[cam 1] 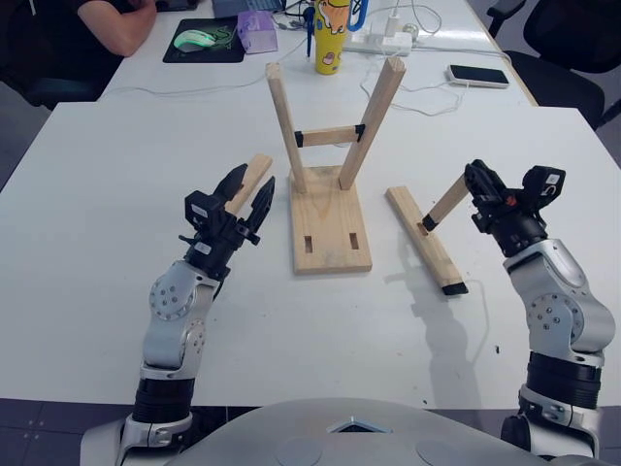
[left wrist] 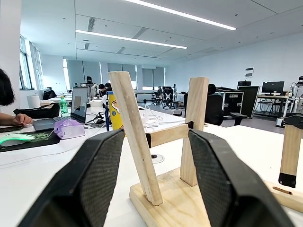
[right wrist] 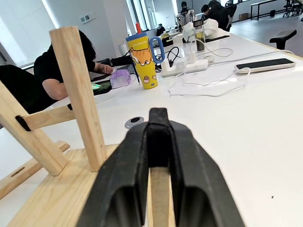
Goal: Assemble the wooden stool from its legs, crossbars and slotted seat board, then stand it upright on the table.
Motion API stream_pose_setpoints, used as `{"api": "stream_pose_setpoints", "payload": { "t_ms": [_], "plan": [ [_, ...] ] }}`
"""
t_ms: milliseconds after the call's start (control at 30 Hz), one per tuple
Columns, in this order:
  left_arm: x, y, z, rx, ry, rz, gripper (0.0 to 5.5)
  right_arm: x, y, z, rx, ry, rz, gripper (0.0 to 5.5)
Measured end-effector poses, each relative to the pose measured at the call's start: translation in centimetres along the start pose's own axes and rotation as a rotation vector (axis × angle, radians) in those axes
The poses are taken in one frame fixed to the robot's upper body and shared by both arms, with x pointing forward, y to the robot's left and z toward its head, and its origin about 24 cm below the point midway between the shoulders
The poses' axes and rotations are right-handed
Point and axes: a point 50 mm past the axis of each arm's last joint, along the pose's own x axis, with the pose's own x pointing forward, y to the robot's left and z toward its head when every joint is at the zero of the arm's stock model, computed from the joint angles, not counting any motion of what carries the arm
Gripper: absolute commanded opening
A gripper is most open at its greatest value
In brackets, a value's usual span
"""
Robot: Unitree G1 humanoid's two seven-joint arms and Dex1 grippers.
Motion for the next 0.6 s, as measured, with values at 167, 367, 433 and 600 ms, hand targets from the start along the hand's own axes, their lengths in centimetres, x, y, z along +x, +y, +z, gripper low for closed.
{"api": "stream_pose_setpoints", "payload": {
  "t_ms": [167,367,433,600],
  "plan": [
    [0.1,0.1,0.1,0.006,-0.002,-0.007,2.51,0.4,-0.2,-0.9,-0.017,0.019,0.003,0.43],
    [0.3,0.1,0.2,0.009,-0.005,-0.016,2.51,0.8,-0.5,-1.1,-0.038,0.015,0.002,0.43],
    [0.3,0.1,0.2,0.009,-0.005,-0.016,2.51,0.8,-0.6,-1.2,-0.052,0.013,-0.005,0.43],
    [0.3,0.1,0.2,0.010,-0.003,-0.017,2.51,0.7,-0.7,-1.3,-0.094,0.008,-0.004,0.43]
  ]
}}
